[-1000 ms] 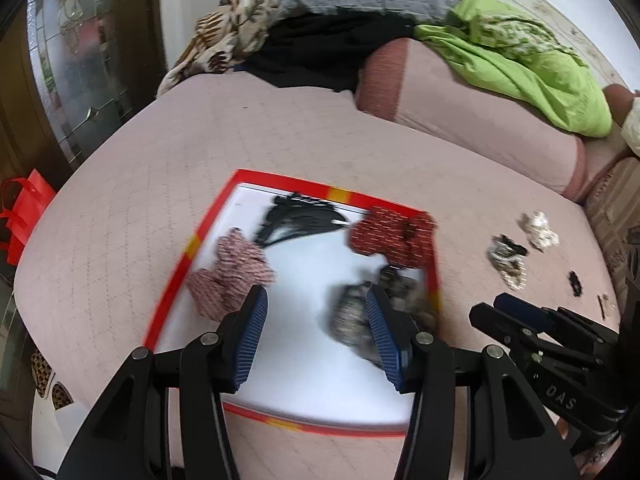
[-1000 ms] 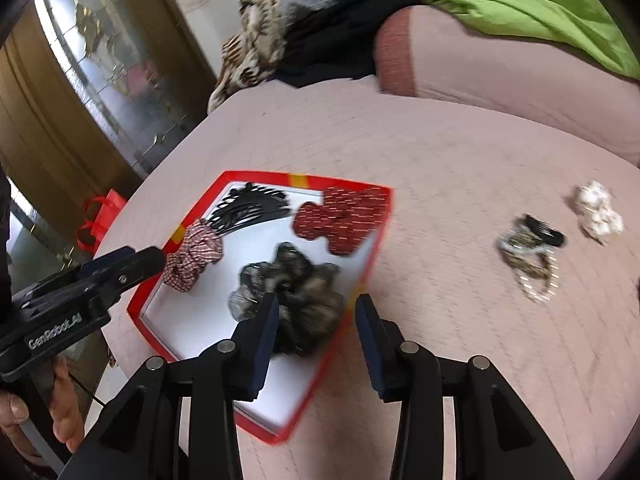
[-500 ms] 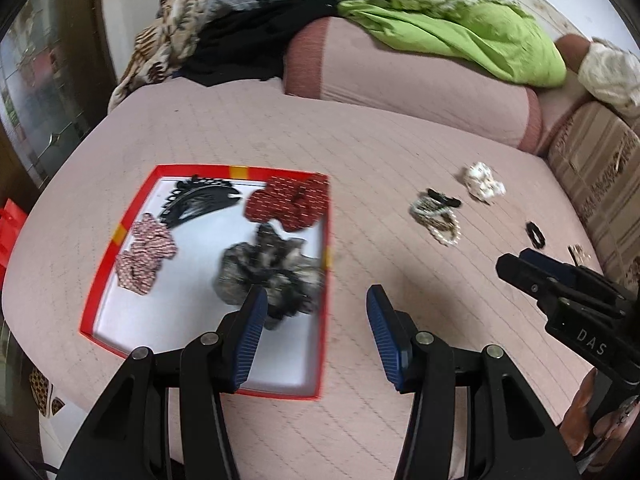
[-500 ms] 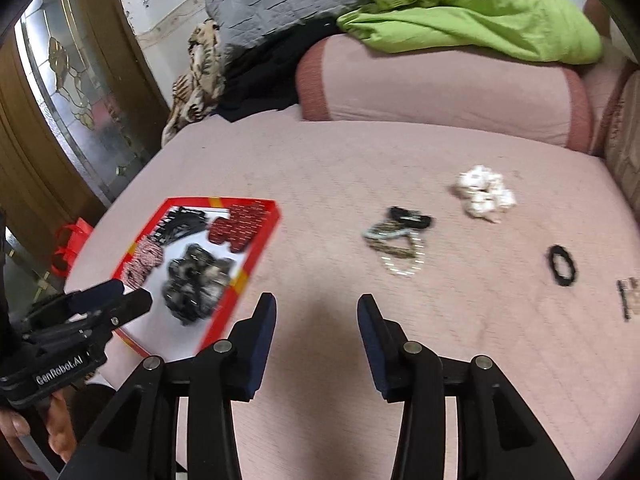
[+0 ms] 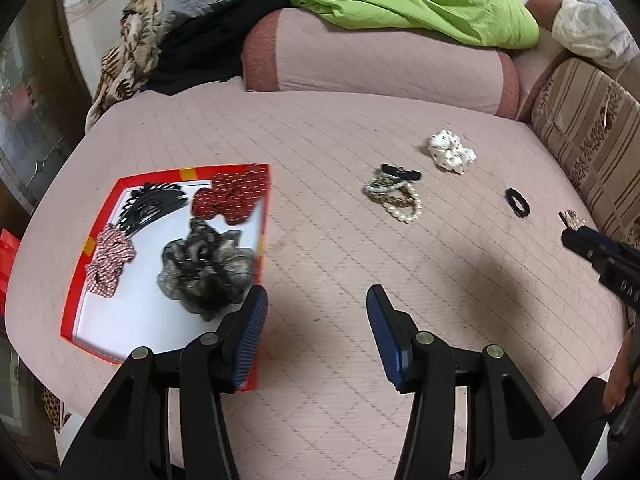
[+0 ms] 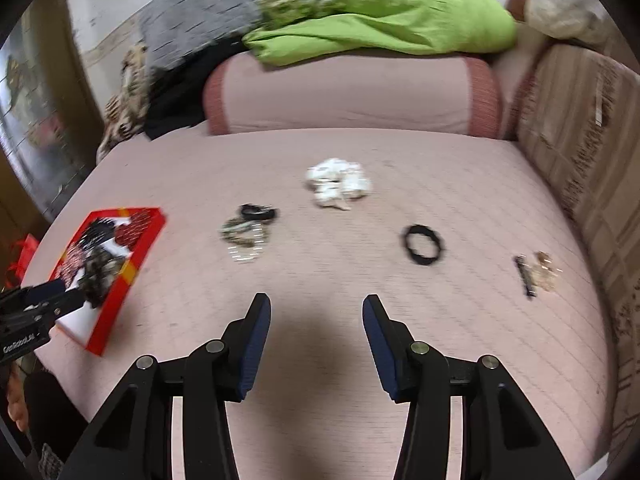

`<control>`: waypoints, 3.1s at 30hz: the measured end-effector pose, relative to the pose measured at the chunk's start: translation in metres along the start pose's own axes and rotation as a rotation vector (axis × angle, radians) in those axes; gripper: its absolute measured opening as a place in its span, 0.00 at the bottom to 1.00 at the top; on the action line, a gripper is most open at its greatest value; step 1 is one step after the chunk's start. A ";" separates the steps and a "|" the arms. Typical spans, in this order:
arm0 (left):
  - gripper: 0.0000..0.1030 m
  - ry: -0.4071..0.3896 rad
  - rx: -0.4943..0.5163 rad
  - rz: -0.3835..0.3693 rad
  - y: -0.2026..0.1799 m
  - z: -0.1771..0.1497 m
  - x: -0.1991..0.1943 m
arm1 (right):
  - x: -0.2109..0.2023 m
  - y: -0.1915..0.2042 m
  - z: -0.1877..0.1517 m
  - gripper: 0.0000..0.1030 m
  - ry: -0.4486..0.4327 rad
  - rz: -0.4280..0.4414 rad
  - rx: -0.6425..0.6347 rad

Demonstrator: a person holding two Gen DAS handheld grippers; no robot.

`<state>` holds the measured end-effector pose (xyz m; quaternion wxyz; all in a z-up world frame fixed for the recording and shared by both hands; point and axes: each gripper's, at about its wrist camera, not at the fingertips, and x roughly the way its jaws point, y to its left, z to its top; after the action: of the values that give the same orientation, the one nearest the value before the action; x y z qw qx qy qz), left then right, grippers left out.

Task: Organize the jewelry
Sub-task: 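Move both tools back toward the remaining accessories on the sofa, then grasp the white dotted scrunchie with the left tool while the right tool grasps the black hair tie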

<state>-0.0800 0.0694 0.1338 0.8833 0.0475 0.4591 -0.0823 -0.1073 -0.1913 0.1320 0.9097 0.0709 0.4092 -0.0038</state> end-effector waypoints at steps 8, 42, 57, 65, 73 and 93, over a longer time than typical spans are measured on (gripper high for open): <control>0.49 0.012 0.059 0.012 -0.039 0.004 0.012 | -0.009 -0.060 0.003 0.50 -0.015 -0.095 0.046; 0.50 0.094 -0.021 -0.138 -0.044 0.107 0.151 | 0.092 -0.124 0.028 0.58 0.044 -0.019 0.211; 0.50 0.146 -0.126 -0.312 -0.066 0.164 0.206 | 0.137 -0.106 0.085 0.63 0.016 0.070 0.287; 0.51 0.142 -0.114 -0.412 -0.112 0.182 0.228 | 0.133 -0.155 0.049 0.65 0.074 -0.057 0.309; 0.53 0.165 -0.065 -0.410 -0.147 0.189 0.251 | 0.147 -0.147 0.033 0.64 0.092 -0.101 0.278; 0.06 0.176 0.054 -0.237 -0.158 0.170 0.232 | 0.153 -0.129 0.037 0.08 0.083 -0.189 0.179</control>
<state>0.1576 -0.1365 0.0406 0.8221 0.0238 0.5347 -0.1939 0.0135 -0.3162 0.0265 0.8776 0.1129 0.4493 -0.1231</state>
